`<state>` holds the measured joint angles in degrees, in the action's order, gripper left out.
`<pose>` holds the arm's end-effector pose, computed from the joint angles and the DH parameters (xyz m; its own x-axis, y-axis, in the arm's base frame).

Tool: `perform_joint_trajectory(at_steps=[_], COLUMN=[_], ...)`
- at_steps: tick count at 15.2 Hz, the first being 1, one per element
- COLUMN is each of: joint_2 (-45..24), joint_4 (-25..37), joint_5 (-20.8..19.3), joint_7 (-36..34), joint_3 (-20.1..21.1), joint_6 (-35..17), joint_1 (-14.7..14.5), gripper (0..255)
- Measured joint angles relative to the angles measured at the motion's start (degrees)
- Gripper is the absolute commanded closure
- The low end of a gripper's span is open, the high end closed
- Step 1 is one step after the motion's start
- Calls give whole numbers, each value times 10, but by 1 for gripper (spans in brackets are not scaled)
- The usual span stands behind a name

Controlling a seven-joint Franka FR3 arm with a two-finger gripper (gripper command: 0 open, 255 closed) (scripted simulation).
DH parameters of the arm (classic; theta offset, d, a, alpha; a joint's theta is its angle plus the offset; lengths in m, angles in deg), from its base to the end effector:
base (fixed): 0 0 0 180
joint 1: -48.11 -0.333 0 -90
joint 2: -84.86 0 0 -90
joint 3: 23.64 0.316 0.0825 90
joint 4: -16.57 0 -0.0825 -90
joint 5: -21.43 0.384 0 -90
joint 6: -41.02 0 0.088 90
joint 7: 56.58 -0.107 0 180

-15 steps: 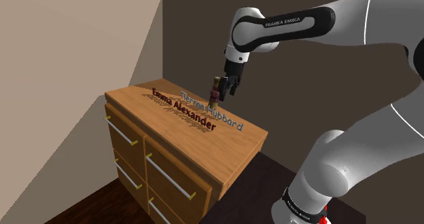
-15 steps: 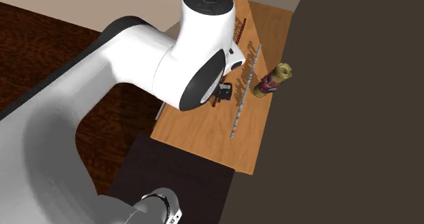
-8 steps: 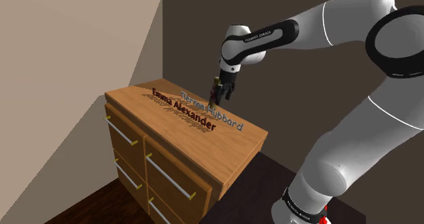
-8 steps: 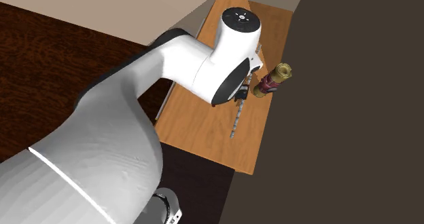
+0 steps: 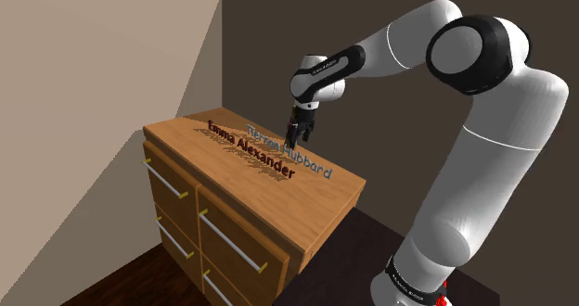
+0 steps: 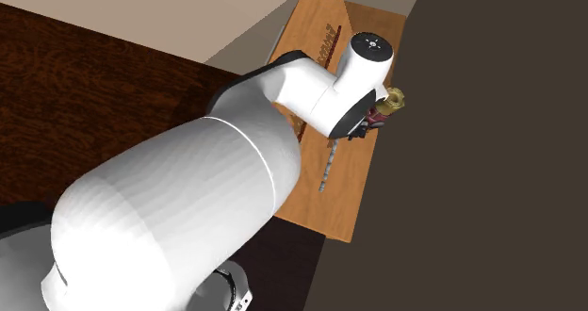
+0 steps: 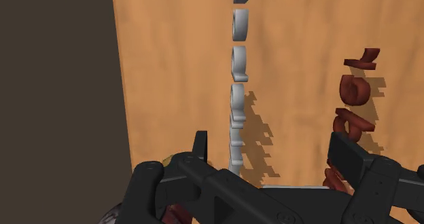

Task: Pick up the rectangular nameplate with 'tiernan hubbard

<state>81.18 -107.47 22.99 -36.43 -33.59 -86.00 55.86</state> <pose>0.5182 -0.1639 0.3658 0.9996 0.0266 -0.0070 0.0265 -0.9996 -0.0137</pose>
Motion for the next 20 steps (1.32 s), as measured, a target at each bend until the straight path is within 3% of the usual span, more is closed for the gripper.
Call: perform_joint_trajectory(at_steps=[4,10,11,20], joint_2=[-49,-76,-78,-80], joint_4=[23,10,10,11], joint_5=[7,15,15,16], joint_7=[10,16,16,16], joint_3=[-3,-2,-2,-1], joint_6=[-25,-65,-67,-69], joint_1=[6,8,8,8], gripper=[0,0,255,255])
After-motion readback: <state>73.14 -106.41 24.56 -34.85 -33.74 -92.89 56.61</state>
